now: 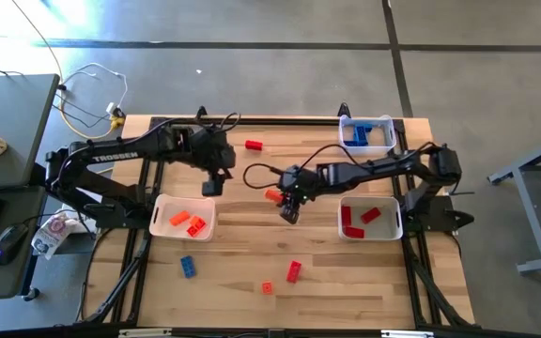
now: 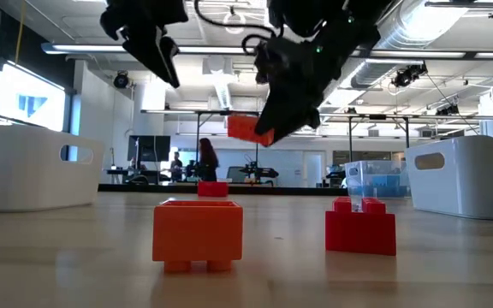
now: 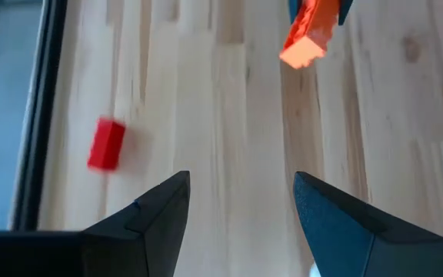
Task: Sort & place blocks by color
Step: Put the orange game piece into the white bin
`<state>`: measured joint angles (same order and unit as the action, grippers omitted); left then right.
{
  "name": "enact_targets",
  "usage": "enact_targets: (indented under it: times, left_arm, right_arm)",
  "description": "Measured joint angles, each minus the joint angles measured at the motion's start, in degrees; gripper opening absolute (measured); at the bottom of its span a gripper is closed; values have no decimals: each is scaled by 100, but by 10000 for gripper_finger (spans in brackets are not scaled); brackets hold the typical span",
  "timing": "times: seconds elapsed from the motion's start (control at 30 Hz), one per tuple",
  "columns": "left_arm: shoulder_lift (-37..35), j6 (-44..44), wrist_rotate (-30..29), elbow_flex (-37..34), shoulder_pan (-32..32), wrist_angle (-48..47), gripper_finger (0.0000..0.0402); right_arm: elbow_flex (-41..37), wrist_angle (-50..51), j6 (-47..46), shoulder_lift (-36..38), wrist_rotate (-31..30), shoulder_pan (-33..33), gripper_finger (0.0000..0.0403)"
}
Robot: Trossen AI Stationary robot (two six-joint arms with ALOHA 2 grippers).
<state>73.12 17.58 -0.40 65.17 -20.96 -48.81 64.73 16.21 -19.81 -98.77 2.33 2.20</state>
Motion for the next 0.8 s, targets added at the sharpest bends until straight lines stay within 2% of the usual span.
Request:
enact_targets:
  times: [0.2, 0.37, 0.8]
  left_arm:
    - [0, 699, 34, 0, 250, 450, 218]
    - [0, 1057, 380, 0, 440, 718, 218]
    - [-4, 750, 516, 2, 776, 1510, 218]
  right_arm:
    - [0, -195, 397, 300, 426, 3, 124]
    - [0, -535, 776, 504, 853, 65, 124]
    - [2, -1423, 983, 735, 1185, 323, 124]
